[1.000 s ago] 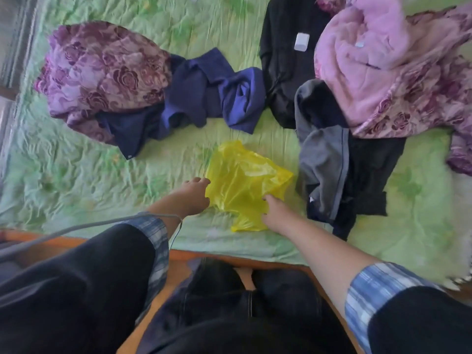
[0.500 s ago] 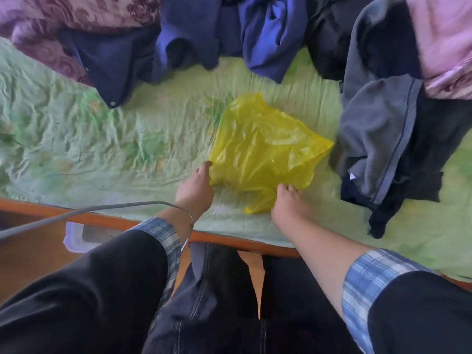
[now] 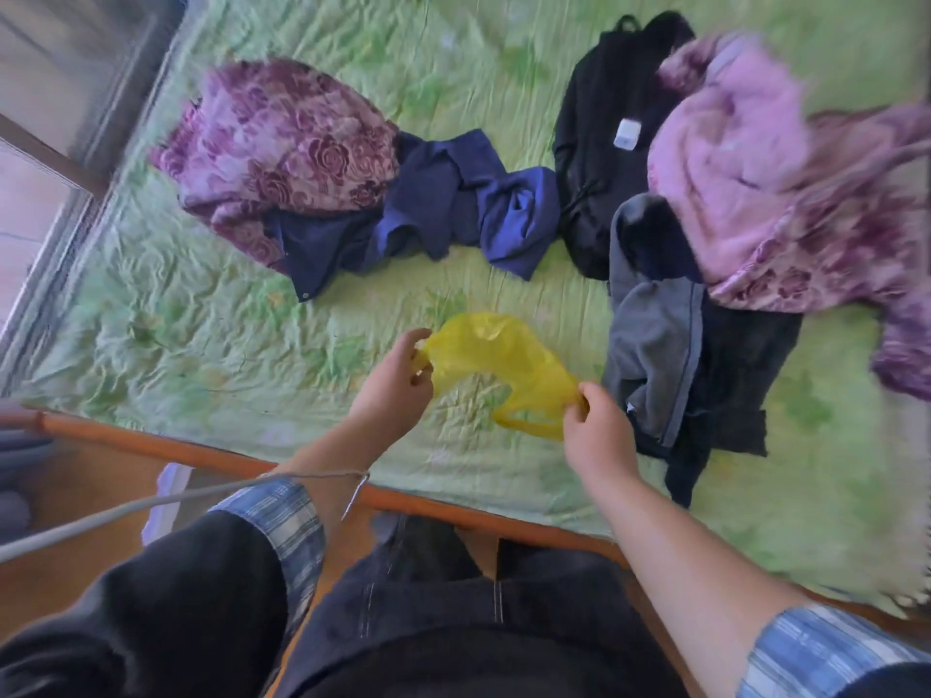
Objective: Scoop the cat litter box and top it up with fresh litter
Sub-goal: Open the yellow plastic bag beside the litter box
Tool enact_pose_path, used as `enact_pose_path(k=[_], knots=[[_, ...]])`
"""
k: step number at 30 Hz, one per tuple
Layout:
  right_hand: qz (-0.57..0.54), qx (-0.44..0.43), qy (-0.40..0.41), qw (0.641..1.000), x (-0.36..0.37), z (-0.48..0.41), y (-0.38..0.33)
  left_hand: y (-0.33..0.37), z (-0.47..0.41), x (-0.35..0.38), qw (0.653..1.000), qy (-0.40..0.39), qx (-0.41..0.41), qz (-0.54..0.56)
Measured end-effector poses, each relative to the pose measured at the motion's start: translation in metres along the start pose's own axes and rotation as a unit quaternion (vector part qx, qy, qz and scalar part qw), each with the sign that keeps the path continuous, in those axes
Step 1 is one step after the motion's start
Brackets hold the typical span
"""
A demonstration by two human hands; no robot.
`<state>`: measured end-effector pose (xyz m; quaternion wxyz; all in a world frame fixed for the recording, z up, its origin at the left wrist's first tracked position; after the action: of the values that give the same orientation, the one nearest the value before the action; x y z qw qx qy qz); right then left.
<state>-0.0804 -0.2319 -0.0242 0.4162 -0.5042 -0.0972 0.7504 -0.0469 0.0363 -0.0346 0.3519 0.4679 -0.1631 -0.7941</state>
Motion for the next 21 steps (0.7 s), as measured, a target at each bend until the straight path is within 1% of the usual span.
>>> enact_pose_path(k=[2,4,6,7,10,13,16,18,19,21], knots=[[-0.051,-0.018,0.022,0.998,-0.035,0.009,-0.022,0.035,0.016,-0.028,0.998,0.043,0.033,0.031],[-0.076,-0.061,0.031,0.995,-0.068,0.015,-0.045,0.07,0.03,-0.056,0.991,0.095,0.071,0.066],[-0.1,-0.098,0.033,0.99,-0.098,0.018,-0.063,0.097,0.041,-0.079,0.982,0.129,0.081,0.115],[-0.118,-0.112,0.034,0.986,-0.112,0.02,-0.069,0.108,0.045,-0.087,0.979,0.132,0.075,0.138],[-0.161,-0.145,0.033,0.976,-0.146,0.023,-0.077,0.132,0.049,-0.094,0.975,0.081,0.017,0.206],[-0.203,-0.155,0.014,0.967,-0.166,0.027,-0.07,0.169,0.056,-0.084,0.957,0.033,0.018,0.289],[-0.287,-0.139,-0.022,0.948,-0.178,0.036,-0.051,0.208,0.064,-0.061,0.937,-0.007,0.012,0.35],[-0.323,-0.125,-0.033,0.938,-0.187,0.042,-0.037,0.224,0.068,-0.039,0.931,-0.055,-0.013,0.362],[-0.337,-0.12,-0.038,0.933,-0.191,0.043,-0.027,0.23,0.071,-0.028,0.934,-0.083,-0.022,0.348],[-0.351,-0.111,-0.056,0.928,-0.2,0.044,-0.011,0.238,0.077,-0.008,0.95,-0.13,-0.03,0.283]])
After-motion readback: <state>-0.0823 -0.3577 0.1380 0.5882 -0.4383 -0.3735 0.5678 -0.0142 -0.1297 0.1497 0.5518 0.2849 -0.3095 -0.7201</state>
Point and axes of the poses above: each hand's wrist, its own z-axis away from the middle knuckle, its own x-axis out of the palm, y = z × x, the point moved 6 cm from there along -z, towards the middle knuckle, and after that the axes turned 6 degrees about -z, right-handed, at the moved point
